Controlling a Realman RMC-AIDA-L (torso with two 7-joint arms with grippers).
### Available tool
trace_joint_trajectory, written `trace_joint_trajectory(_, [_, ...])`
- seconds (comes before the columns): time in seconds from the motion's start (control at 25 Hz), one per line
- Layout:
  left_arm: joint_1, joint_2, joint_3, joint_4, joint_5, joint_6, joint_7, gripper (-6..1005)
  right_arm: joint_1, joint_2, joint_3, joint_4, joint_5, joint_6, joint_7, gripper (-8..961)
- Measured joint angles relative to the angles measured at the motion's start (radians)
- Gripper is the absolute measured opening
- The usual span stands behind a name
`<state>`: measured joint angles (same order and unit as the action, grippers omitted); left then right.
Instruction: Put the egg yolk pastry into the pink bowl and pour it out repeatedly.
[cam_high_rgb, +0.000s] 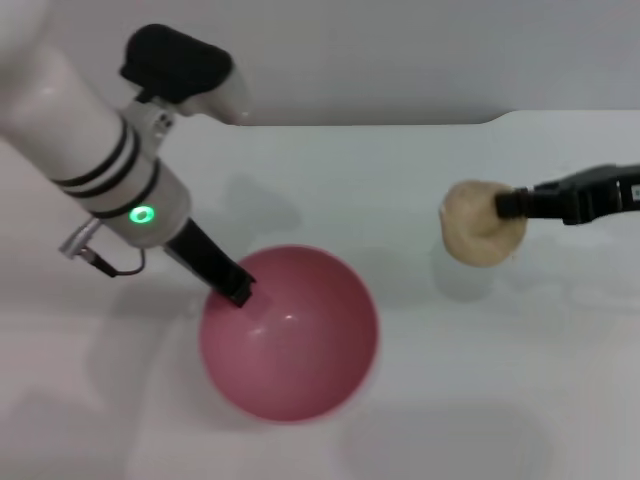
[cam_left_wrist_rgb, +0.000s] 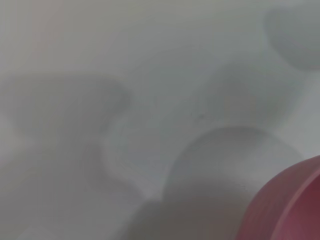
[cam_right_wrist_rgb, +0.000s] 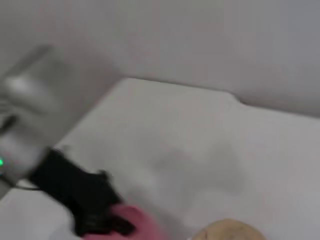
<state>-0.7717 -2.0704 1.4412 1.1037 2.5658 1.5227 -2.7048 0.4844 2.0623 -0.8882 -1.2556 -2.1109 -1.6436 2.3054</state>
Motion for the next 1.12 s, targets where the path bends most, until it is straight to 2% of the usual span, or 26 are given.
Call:
trace_joint_trajectory(0.16, [-0.034,-0.003,0.07,-0.009,-0.03,-0.026,-0.057,-1,0.022,0.005,-0.063,-0.048,0.071,-0.048,-0.066,42])
trace_joint_trajectory(0.36, [-0.053,-0.006,0.101,-0.02,-0.072,-0.055,-0.09,-1,0.065,0.006,-0.246,-0.041,0.093,-0.045,-0.141,16])
trace_joint_trajectory(0.68, [-0.05,-0.004,0.1,-0.022,-0.115,-0.072,-0.095,0,0.116,0.009,-0.494,0.005,-0.012,0.069,-0.135,81])
trace_joint_trajectory(0.96, [-0.048,-0.002,0.098,-0.022,-0.116,-0.078,-0.092,0,0.109,0.012,-0.505,-0.042,-0.006,0.099,-0.125,174])
trace_joint_trajectory(1.04, [-0.04,0.0,0.098,-0.022,-0.116,-0.091,-0.087,0,0.106,0.013,-0.481,-0.051,-0.009,0.098,-0.093,208])
trace_joint_trajectory(1.12, [-0.027,0.004,0.097,-0.019,-0.116,-0.122,-0.084,0,0.1,0.012,-0.413,-0.052,-0.012,0.099,-0.044,242])
